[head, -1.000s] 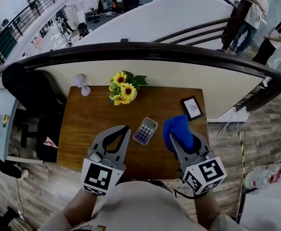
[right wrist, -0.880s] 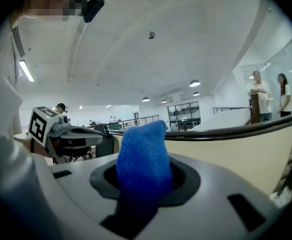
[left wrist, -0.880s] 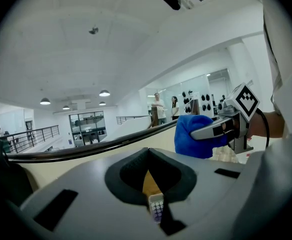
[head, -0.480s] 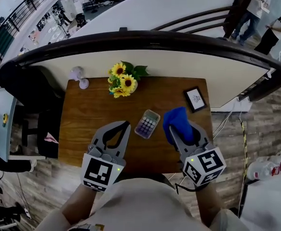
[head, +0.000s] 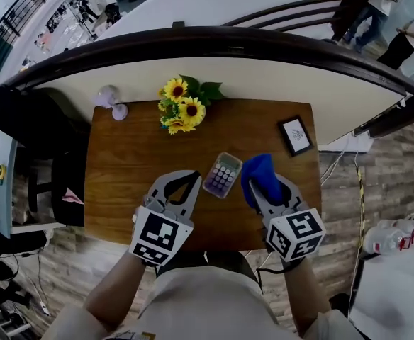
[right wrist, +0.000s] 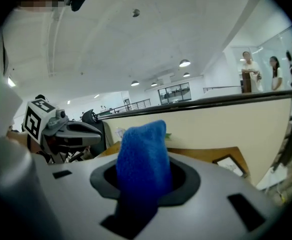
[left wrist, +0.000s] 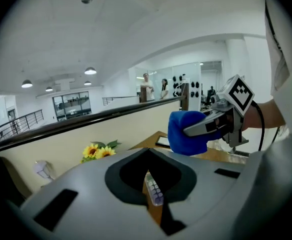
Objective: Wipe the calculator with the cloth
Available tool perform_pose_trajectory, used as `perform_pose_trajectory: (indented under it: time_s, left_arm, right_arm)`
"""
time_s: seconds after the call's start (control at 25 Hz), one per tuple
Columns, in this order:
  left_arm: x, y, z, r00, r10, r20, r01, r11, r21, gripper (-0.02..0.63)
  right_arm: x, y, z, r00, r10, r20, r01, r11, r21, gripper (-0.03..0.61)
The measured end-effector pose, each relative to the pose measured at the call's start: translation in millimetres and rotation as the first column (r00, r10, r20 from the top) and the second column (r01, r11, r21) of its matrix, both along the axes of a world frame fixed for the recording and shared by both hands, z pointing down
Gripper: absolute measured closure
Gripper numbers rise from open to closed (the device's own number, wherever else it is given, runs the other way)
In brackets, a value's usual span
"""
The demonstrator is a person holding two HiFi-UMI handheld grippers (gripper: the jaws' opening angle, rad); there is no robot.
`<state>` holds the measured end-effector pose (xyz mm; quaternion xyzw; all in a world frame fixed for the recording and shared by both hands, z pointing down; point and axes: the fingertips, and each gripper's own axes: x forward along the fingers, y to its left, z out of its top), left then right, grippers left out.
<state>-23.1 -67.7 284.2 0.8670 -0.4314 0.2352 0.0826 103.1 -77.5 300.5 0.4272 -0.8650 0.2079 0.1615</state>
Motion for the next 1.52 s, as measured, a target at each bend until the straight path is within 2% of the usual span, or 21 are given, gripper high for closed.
perform_pose_trajectory:
  time_s: [0.2,0.4,0.56,1.04,1.16,1.28,1.52]
  left_arm:
    - [-3.3,-14.3,54.5,1.0,-0.001,0.007,0.002,0.996,-0.093,0.611]
    - [-3.1,-24.6,105.3,1.0,-0.001,-0.024,-0.003,0.982,-0.188,0.611]
    - [4.9,-29.9,145.9,0.999,0.039,0.006,-0.037,0.971,-0.236,0.611]
    - [16.9,-38.6,262.9,0.998,0.064,-0.013,-0.064,0.912,-0.405,0.611]
    - [16.6,-37.8,281.6,0.998,0.069,-0.003,-0.063,0.901,-0.43,0.611]
    - [12.3,-40.8,289.1,0.998,0.055,0.006,-0.047,0.901,-0.432,0.611]
    - [8.2,-39.2,295.9,0.997,0.076,0.028,-0.055,0.891,-0.45,0.611]
  right_arm:
    - [-5.2,-21.4,38.5,1.0,0.023,-0.011,-0.023,0.999,-0.044,0.442]
    - [-14.5,-39.5,77.2,0.999,0.02,-0.027,-0.022,0.997,-0.078,0.44]
    - [-14.2,-48.5,109.8,0.999,0.022,-0.037,-0.026,0.993,-0.113,0.439]
    - [-21.9,-67.6,186.4,0.998,-0.001,-0.066,-0.011,0.985,-0.174,0.439]
    - [-19.6,-68.7,198.5,0.997,-0.001,-0.075,-0.013,0.982,-0.187,0.437]
    - [-18.3,-69.7,205.8,0.998,-0.008,-0.07,-0.006,0.98,-0.201,0.437]
    - [-44.8,-81.3,207.7,0.992,-0.089,-0.085,0.072,0.982,-0.177,0.437]
